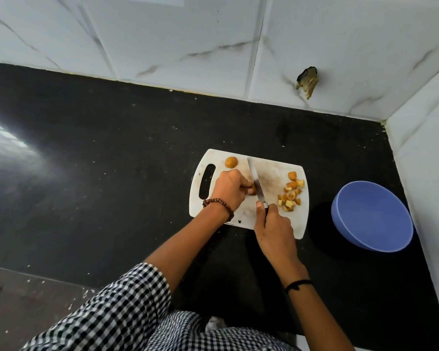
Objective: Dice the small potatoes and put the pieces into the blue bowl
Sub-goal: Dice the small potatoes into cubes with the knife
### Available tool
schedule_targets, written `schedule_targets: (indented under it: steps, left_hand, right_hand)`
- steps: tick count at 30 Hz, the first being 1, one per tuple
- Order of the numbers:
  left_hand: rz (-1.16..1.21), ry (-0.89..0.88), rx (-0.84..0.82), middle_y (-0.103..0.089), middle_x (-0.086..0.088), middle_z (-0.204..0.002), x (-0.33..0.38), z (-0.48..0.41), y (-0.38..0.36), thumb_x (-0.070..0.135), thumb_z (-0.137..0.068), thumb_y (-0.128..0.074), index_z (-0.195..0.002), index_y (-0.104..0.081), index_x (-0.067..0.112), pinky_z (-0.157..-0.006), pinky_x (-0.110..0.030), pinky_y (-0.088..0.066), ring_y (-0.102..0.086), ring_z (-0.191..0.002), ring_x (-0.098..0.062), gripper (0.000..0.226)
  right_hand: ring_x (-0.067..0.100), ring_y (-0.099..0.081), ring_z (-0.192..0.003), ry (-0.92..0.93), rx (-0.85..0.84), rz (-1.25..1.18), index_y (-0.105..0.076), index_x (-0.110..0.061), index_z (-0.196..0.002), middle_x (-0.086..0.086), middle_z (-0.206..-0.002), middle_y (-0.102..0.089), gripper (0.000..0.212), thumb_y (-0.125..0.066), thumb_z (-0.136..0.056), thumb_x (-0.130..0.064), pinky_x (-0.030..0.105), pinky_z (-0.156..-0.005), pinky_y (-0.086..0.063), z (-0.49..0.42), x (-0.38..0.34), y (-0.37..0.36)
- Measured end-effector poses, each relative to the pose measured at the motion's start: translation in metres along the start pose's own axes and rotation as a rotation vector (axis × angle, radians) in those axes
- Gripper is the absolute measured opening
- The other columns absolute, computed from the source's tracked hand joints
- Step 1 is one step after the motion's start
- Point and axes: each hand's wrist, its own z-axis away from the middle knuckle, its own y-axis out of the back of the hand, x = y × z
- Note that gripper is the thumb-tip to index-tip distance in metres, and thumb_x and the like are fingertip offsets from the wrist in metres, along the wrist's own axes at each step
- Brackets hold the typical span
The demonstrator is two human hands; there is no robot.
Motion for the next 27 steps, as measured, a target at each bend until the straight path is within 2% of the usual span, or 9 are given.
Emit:
schedule_targets:
  steps: [5,10,14,17,19,21,24,27]
  left_hand:
    - [-0.028,-0.033,-0.014,-0.072,-0.005,-0.090,0.001,-0.002,0.000,0.002,-0.084,-0.068,-0.094,-0.074,0.003,-0.087,-0.026,-0.055,-0.069,-0.084,-0.015,0.012]
    - [-0.036,-0.032,-0.026,-0.072,-0.005,-0.091,-0.001,-0.004,0.000,0.003,-0.083,-0.069,-0.095,-0.073,0.003,-0.088,-0.029,-0.055,-0.069,-0.085,-0.016,0.012]
    - [-0.060,-0.045,-0.017,-0.071,-0.003,-0.093,-0.001,-0.004,0.001,0.005,-0.083,-0.070,-0.096,-0.074,0.005,-0.089,-0.024,-0.053,-0.067,-0.087,-0.013,0.013]
    - [-0.046,-0.033,0.010,-0.071,-0.003,-0.091,0.000,-0.002,0.000,0.005,-0.082,-0.072,-0.092,-0.075,0.006,-0.087,-0.027,-0.055,-0.067,-0.085,-0.013,0.010]
    - [-0.037,-0.026,0.019,-0.072,-0.003,-0.090,0.001,0.001,-0.001,0.004,-0.082,-0.071,-0.091,-0.075,0.005,-0.087,-0.026,-0.055,-0.067,-0.085,-0.013,0.009]
    - [-0.065,-0.026,0.025,-0.072,-0.002,-0.090,0.005,0.004,0.000,0.005,-0.084,-0.070,-0.092,-0.075,0.007,-0.087,-0.024,-0.053,-0.067,-0.086,-0.013,0.010]
    - [-0.055,-0.005,0.033,-0.073,-0.004,-0.090,0.008,0.006,0.001,0.004,-0.084,-0.069,-0.092,-0.074,0.006,-0.087,-0.027,-0.054,-0.068,-0.087,-0.015,0.010]
    - [-0.060,0.021,0.031,-0.073,-0.004,-0.092,0.009,0.005,0.001,0.007,-0.083,-0.070,-0.094,-0.075,0.006,-0.088,-0.027,-0.054,-0.067,-0.088,-0.015,0.011]
  right_hand:
    - [0.023,-0.064,-0.080,-0.011,-0.050,0.096,-0.050,-0.012,-0.111,0.006,-0.091,-0.062,0.042,-0.024,-0.108,-0.045,0.037,-0.066,-0.053,-0.005,-0.006,0.002]
    - [0.032,-0.064,-0.095,-0.009,-0.027,0.215,-0.046,-0.010,-0.116,0.011,-0.102,-0.062,0.037,-0.023,-0.109,-0.039,0.037,-0.069,-0.042,-0.003,-0.015,0.002]
    - [0.034,-0.063,-0.101,-0.046,-0.048,0.203,-0.047,-0.008,-0.118,0.013,-0.109,-0.062,0.037,-0.025,-0.109,-0.037,0.038,-0.071,-0.042,-0.007,-0.020,0.003]
    - [0.033,-0.060,-0.107,-0.076,-0.109,0.165,-0.048,-0.007,-0.123,0.014,-0.118,-0.059,0.038,-0.029,-0.109,-0.037,0.040,-0.081,-0.047,-0.013,-0.024,0.006]
    - [0.033,-0.059,-0.110,-0.088,-0.127,0.165,-0.047,-0.007,-0.126,0.014,-0.122,-0.057,0.036,-0.033,-0.109,-0.035,0.040,-0.082,-0.045,-0.015,-0.026,0.007]
    - [0.033,-0.058,-0.111,-0.096,-0.136,0.172,-0.046,-0.007,-0.128,0.014,-0.123,-0.056,0.035,-0.033,-0.109,-0.034,0.040,-0.083,-0.045,-0.014,-0.028,0.006]
    - [0.034,-0.059,-0.109,-0.097,-0.125,0.172,-0.047,-0.008,-0.125,0.015,-0.122,-0.057,0.037,-0.030,-0.109,-0.037,0.044,-0.085,-0.048,-0.009,-0.025,0.007]
    - [0.037,-0.059,-0.108,-0.080,-0.120,0.163,-0.048,-0.008,-0.121,0.016,-0.119,-0.059,0.039,-0.026,-0.109,-0.038,0.044,-0.081,-0.045,0.001,-0.019,0.008]
